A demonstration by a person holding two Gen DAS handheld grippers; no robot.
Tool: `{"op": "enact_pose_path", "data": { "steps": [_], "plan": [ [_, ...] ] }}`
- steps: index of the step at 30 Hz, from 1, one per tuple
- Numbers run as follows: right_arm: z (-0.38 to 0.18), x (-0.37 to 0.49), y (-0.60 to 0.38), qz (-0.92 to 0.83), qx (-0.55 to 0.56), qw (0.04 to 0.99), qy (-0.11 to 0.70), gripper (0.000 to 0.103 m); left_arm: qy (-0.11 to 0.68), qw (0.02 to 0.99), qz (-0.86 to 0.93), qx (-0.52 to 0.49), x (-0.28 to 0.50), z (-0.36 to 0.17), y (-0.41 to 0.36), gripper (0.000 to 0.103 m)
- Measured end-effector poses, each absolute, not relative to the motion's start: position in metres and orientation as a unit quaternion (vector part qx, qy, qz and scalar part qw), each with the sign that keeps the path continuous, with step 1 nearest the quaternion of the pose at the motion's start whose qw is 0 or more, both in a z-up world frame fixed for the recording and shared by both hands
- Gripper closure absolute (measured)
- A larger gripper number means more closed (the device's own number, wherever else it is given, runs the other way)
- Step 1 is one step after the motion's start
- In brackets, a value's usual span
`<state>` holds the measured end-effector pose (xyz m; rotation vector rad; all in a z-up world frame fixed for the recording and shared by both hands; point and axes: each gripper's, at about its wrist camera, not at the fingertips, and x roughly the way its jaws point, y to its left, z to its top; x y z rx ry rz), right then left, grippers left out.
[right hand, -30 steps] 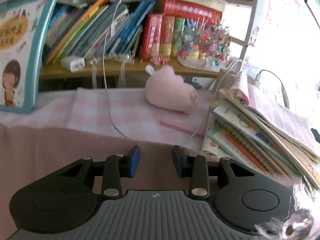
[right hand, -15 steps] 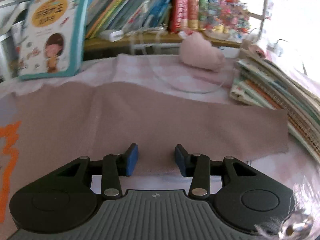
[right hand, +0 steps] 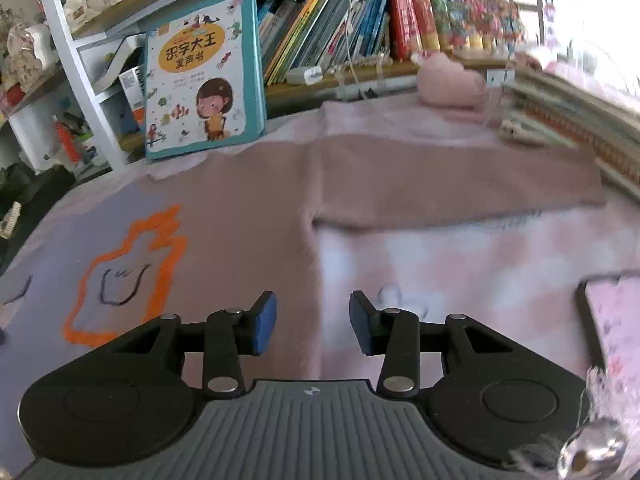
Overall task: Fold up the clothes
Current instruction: 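Smooth the taupe sleeve flat with the right tool while the left tool holds the hem, then close both tools on the sweater hem and pull it straight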
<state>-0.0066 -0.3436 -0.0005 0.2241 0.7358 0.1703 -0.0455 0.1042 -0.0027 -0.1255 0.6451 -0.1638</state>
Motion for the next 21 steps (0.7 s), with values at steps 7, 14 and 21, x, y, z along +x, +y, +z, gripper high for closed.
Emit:
{"op": "enact_pose_path", "data": {
  "steps": [7, 14, 21],
  "plan": [
    [-0.009, -0.024, -0.332, 0.061, 0.091, 0.927, 0.36, 0.088, 0.326, 0.941, -0.062, -0.067, -0.035, -0.01, 0.106, 0.094],
    [-0.012, -0.036, -0.308, 0.103, 0.083, 0.924, 0.358, 0.092, 0.325, 0.942, -0.051, -0.062, -0.031, -0.009, 0.118, 0.099],
    [-0.012, -0.037, -0.294, 0.115, 0.076, 0.925, 0.353, 0.093, 0.326, 0.942, -0.039, -0.068, -0.036, -0.009, 0.122, 0.099]
  ]
}}
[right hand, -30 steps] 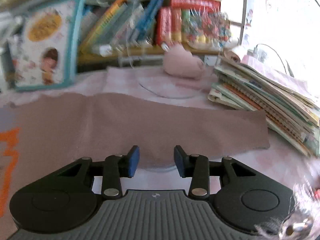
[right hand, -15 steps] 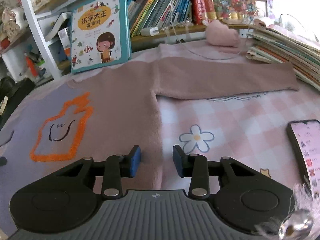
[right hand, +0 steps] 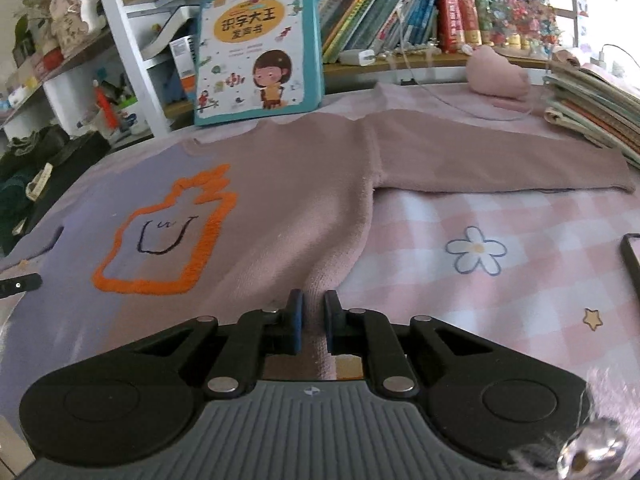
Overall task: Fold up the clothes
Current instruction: 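Close both tools on the sweater hem and pull it straight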
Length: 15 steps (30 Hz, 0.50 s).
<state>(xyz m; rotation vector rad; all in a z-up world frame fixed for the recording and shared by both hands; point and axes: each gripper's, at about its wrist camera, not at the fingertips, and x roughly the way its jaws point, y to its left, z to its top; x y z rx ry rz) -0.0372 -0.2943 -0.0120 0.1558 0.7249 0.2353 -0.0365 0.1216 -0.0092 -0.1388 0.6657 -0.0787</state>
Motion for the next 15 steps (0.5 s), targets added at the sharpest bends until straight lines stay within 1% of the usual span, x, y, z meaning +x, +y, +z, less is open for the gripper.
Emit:
{"op": "enact_pose_path", "data": {
  "steps": [9, 15],
  "plan": [
    [-0.01, -0.047, -0.312, 0.09, 0.069, 0.927, 0.357, 0.093, 0.333, 0.939, -0.056, -0.062, -0.047, -0.005, 0.116, 0.099],
    [-0.011, -0.054, -0.313, 0.086, 0.068, 0.93, 0.351, 0.093, 0.333, 0.938, -0.056, -0.078, -0.053, -0.006, 0.12, 0.099]
  ]
}}
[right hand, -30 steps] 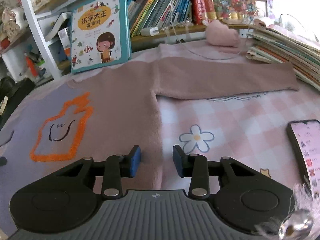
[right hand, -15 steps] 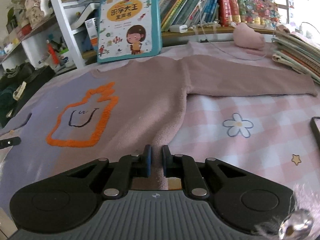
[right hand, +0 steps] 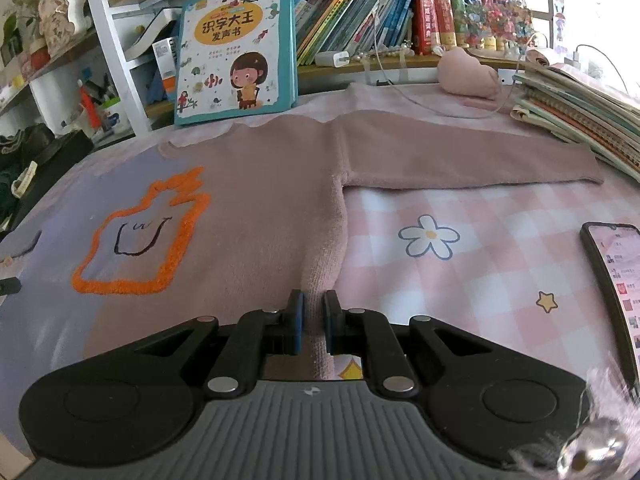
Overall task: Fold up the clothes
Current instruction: 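Close both tools on the sweater hem and pull it straight, then open both tools and release the hem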
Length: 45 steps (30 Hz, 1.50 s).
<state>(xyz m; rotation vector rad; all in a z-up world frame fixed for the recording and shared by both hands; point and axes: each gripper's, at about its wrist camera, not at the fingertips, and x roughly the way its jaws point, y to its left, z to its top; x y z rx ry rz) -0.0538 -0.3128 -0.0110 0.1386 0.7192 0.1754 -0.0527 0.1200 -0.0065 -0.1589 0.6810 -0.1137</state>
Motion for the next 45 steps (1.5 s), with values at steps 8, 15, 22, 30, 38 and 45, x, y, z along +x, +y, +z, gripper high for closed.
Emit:
{"op": "enact_pose_path", "data": {
  "steps": [8, 15, 22, 30, 38, 45],
  "plan": [
    [-0.01, -0.054, -0.307, 0.085, 0.049, 0.932, 0.349, 0.093, 0.323, 0.941, -0.049, -0.088, -0.049, -0.011, 0.122, 0.099],
    [-0.011, -0.055, -0.305, 0.087, 0.05, 0.932, 0.347, 0.093, 0.321, 0.941, -0.048, -0.095, -0.046, -0.012, 0.125, 0.099],
    [-0.011, -0.052, -0.31, 0.086, 0.058, 0.933, 0.344, 0.092, 0.321, 0.942, -0.046, -0.089, -0.041, -0.012, 0.12, 0.099],
    [-0.011, -0.054, -0.305, 0.079, 0.049, 0.935, 0.343, 0.092, 0.32, 0.941, -0.052, -0.095, -0.04, -0.013, 0.125, 0.099],
    [-0.011, -0.054, -0.304, 0.075, 0.049, 0.935, 0.342, 0.091, 0.322, 0.941, -0.055, -0.091, -0.039, -0.013, 0.125, 0.099],
    [-0.01, -0.053, -0.305, 0.075, 0.046, 0.935, 0.344, 0.091, 0.324, 0.94, -0.052, -0.089, -0.036, -0.012, 0.124, 0.099]
  ]
}}
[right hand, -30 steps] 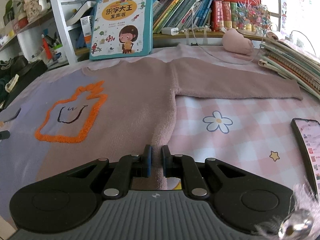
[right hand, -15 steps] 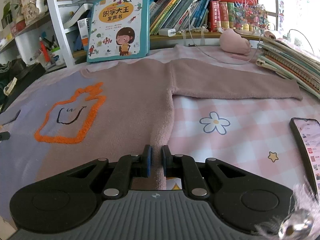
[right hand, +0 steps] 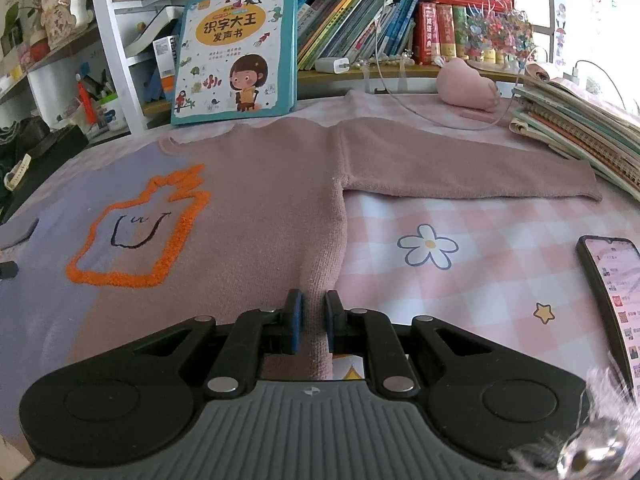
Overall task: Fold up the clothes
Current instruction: 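Open both tools and release the hem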
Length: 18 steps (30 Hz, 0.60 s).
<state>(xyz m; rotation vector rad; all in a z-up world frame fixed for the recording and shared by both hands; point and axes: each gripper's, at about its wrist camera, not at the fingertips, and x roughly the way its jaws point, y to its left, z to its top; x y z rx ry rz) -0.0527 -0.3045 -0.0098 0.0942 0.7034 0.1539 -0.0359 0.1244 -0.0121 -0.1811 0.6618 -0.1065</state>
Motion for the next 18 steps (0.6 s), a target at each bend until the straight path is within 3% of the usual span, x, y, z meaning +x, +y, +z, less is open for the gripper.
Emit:
{"op": "enact_pose_path", "data": {
  "steps": [8, 11, 14, 15, 16, 18],
  "plan": [
    [-0.01, -0.055, -0.303, 0.069, 0.038, 0.938, 0.338, 0.088, 0.317, 0.947, -0.036, -0.037, -0.041, -0.01, 0.109, 0.095],
    [-0.01, -0.057, -0.303, 0.069, 0.036, 0.939, 0.334, 0.078, 0.314, 0.949, -0.036, -0.022, -0.044, -0.007, 0.103, 0.086],
    [-0.008, -0.06, -0.305, 0.069, 0.039, 0.941, 0.329, 0.06, 0.308, 0.951, -0.036, -0.015, -0.048, -0.002, 0.099, 0.058],
    [-0.007, -0.061, -0.305, 0.067, 0.039, 0.942, 0.326, 0.051, 0.304, 0.952, -0.032, -0.011, -0.051, 0.0, 0.097, 0.036],
    [-0.006, -0.062, -0.306, 0.064, 0.04, 0.943, 0.324, 0.04, 0.3, 0.953, -0.029, -0.007, -0.053, 0.002, 0.096, 0.021],
    [-0.005, -0.064, -0.306, 0.06, 0.034, 0.945, 0.32, 0.027, 0.296, 0.955, -0.028, 0.002, -0.058, 0.005, 0.093, 0.019]
  ]
}}
